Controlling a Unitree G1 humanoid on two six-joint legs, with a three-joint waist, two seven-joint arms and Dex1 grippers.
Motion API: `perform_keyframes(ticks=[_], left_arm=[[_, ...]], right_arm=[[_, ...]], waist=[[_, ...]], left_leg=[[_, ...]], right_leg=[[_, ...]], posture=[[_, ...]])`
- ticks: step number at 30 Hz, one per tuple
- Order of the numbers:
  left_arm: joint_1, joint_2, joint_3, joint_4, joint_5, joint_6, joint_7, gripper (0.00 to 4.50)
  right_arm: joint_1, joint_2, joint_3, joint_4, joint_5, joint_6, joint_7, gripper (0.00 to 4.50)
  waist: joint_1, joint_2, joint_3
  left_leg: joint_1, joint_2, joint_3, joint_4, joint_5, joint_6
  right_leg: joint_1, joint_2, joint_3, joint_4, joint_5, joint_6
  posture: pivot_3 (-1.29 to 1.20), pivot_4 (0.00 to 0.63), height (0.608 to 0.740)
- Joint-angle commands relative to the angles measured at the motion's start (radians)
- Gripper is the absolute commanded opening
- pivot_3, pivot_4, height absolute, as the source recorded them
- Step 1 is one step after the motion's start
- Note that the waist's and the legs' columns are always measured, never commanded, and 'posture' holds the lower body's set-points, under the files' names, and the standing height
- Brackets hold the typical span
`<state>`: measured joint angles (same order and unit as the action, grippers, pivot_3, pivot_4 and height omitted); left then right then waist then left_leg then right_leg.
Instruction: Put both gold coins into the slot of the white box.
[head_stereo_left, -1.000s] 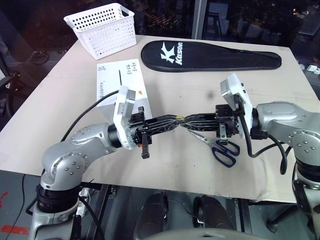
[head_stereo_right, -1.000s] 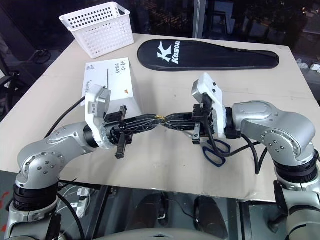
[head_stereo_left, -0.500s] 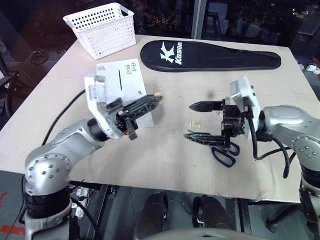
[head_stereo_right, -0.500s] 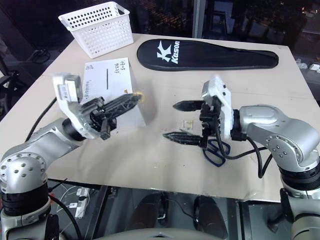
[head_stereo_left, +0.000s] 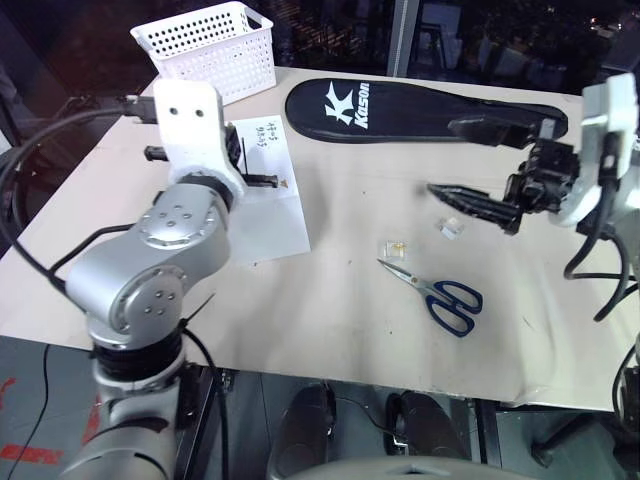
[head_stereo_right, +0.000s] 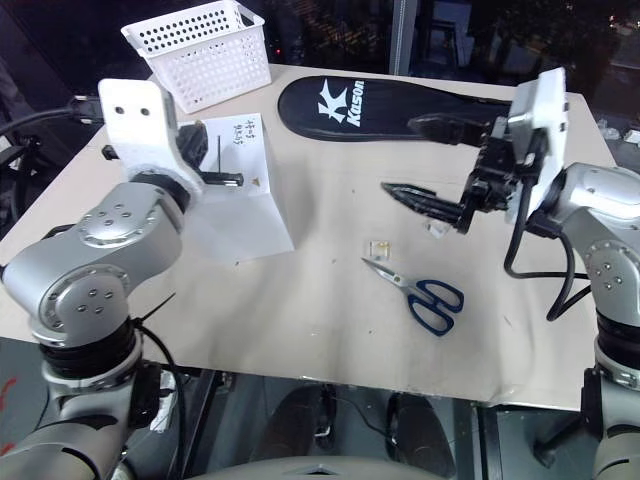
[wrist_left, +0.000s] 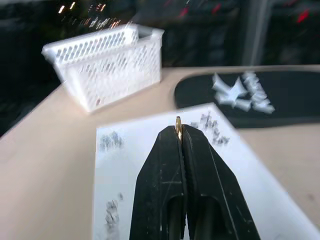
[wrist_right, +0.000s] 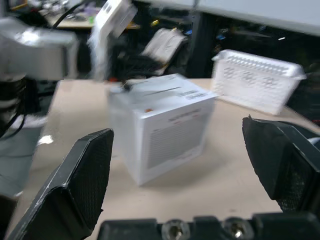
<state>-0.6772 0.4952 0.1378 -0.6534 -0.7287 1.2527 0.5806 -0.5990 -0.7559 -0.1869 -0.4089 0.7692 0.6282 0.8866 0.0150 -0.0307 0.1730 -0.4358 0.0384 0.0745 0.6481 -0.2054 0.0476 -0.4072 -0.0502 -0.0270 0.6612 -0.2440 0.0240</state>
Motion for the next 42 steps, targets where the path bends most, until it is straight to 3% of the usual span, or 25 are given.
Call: perform_keyframes(ticks=[1,10,25,42], left_arm=[[-0.063,-0.033,-0.011,0.003,0.082,0.073,0.007,0.0],[-0.16,-0.166,0.054,0.096,0.288,0.355,-0.014,0.0],[-0.201,-0.275,0.056,0.137,0.45,0.362,-0.127,0.0],[-0.236,-0.314,0.04,0.167,0.542,0.362,-0.208,0.0]], right_arm=[[-0.011,-0.05,-0.042,-0.002,-0.02,-0.053,0.043,4.46],[-0.011,-0.095,-0.052,0.029,-0.036,-0.08,0.087,4.46],[0.016,-0.11,-0.06,0.038,-0.052,-0.107,0.103,4.46],[0.04,-0.142,-0.088,0.045,-0.042,-0.108,0.13,4.46]], waist=[[-0.001,0.0,0.0],[-0.001,0.0,0.0],[0.0,0.0,0.0],[0.001,0.0,0.0]], left_leg=[[0.0,0.0,0.0,0.0,0.0,0.0],[0.001,0.0,0.001,0.0,0.0,0.0],[0.002,0.0,0.001,0.0,0.0,-0.001],[0.002,0.0,0.0,0.0,0.0,-0.001]], right_leg=[[0.0,0.0,0.0,0.0,0.0,0.0],[0.0,0.0,0.0,0.0,0.0,0.0],[0.001,-0.003,0.0,0.001,0.0,0.0],[0.001,-0.004,0.001,0.001,0.0,0.0]], posture=[[0.0,0.15,0.74],[0.0,0.15,0.74],[0.0,0.15,0.74],[0.0,0.15,0.74]])
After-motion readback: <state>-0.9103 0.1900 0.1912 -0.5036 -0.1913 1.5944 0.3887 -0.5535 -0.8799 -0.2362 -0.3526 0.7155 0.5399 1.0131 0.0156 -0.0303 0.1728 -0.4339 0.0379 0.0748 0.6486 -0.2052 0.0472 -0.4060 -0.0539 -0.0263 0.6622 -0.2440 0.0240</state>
